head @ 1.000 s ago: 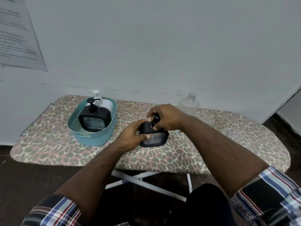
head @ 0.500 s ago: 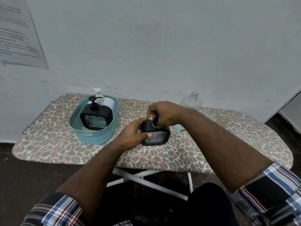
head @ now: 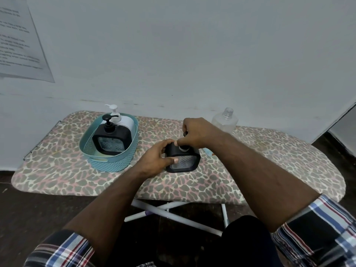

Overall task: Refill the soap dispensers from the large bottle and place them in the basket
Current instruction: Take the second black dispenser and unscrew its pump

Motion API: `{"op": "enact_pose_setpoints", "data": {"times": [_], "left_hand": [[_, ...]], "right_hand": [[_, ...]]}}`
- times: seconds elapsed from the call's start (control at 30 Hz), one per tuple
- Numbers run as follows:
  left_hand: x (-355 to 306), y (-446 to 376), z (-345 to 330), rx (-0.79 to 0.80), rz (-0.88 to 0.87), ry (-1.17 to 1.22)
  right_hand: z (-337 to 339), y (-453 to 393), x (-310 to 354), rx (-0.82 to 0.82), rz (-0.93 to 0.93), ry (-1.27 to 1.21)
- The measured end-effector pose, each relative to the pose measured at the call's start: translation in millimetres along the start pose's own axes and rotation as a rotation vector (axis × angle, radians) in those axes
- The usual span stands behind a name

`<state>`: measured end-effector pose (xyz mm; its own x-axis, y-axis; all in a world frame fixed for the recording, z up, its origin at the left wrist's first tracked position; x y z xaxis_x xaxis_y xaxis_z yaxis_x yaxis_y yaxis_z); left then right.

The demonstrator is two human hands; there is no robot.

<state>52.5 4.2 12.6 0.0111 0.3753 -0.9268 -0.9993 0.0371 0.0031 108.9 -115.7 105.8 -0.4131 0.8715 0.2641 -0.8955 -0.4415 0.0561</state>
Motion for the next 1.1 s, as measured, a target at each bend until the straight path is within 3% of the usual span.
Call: {"op": "enact_pose_setpoints", "data": {"times": [0.17, 0.33, 0.7, 1.1], "left_hand": [[3, -1, 2, -0.005, 0.012, -0.005], [2, 0, 0, 0.0, 0.012, 0.024], [4, 0, 1, -0.007, 0.03, 0.027], [5, -1, -1, 0.005, 0.043, 0.063]], "right_hand": [[-2, 2, 13, 0.111, 0.069, -0.2], [-2, 3, 10, 0.004, 0.02, 0.027], [70, 22, -12, -0.196, -0.02, -0.322], [55, 46, -64, -0.238, -0.169, -0.612]]}}
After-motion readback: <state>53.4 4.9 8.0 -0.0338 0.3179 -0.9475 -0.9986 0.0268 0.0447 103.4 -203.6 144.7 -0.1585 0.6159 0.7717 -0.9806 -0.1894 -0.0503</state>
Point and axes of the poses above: each hand's wrist, its own y-axis away from the middle knuckle, its own z-axis out of the back of the hand, x = y × z, the point moved 8 cm from there along -y, towards the middle knuckle, and after that the axes turned 5 degrees about -x, right-handed, at the moved point
